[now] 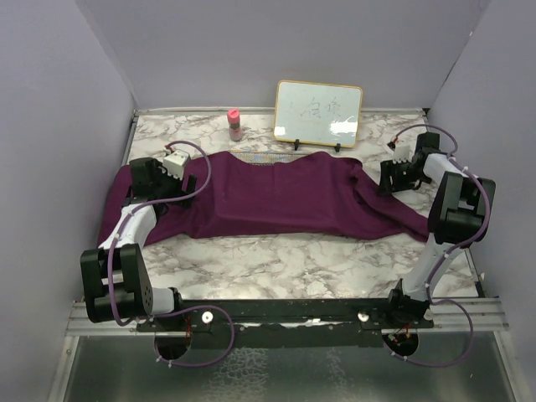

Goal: Open and lay out the surgical kit
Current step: Open the surgical kit at the center of the board.

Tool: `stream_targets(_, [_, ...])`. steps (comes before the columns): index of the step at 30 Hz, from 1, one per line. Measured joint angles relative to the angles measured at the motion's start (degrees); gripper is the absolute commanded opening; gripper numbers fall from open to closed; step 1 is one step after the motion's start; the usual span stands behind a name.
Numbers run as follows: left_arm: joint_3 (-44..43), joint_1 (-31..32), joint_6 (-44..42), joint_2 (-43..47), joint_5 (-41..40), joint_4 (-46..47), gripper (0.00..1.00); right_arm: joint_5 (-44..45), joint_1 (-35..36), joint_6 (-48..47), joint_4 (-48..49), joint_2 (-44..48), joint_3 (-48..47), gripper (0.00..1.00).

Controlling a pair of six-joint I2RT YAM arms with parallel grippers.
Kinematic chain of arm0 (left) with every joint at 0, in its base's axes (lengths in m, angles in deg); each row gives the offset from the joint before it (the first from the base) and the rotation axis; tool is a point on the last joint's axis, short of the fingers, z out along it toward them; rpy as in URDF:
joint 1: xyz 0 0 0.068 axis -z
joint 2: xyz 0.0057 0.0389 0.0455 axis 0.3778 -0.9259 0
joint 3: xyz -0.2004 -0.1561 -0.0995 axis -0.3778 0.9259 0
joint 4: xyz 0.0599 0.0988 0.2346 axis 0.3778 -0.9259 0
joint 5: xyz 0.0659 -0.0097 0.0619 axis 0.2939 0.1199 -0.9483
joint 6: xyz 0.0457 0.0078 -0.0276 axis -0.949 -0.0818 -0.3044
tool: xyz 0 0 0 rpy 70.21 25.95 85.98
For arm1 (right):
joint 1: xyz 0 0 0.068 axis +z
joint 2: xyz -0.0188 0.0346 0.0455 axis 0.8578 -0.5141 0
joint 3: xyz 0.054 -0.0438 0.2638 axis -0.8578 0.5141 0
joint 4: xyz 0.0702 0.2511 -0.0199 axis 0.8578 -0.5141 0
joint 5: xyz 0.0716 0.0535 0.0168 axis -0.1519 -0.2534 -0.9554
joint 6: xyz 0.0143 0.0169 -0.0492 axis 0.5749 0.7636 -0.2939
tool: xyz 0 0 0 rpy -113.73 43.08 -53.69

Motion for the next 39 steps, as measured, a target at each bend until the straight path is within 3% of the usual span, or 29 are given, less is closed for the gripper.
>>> stream_targets(13, [0.00,0.04,0.00,0.00,-0.02,0.00,0.82,-2.56,-1.31,-1.55,-2.10,-0.11,-2.51,0.02])
stream_targets(26, [0.00,0.04,-0.02,0.00,-0.02,0.00,0.82,-2.25,-2.32,-2.51,-4.26,-0.04,-7.96,0.01])
stream_targets(39, [0.00,0.04,-0.07,0.00,-0.02,0.00,0.82,10.40,-4.28,-2.56,2.38,0.33,-14.21,0.01])
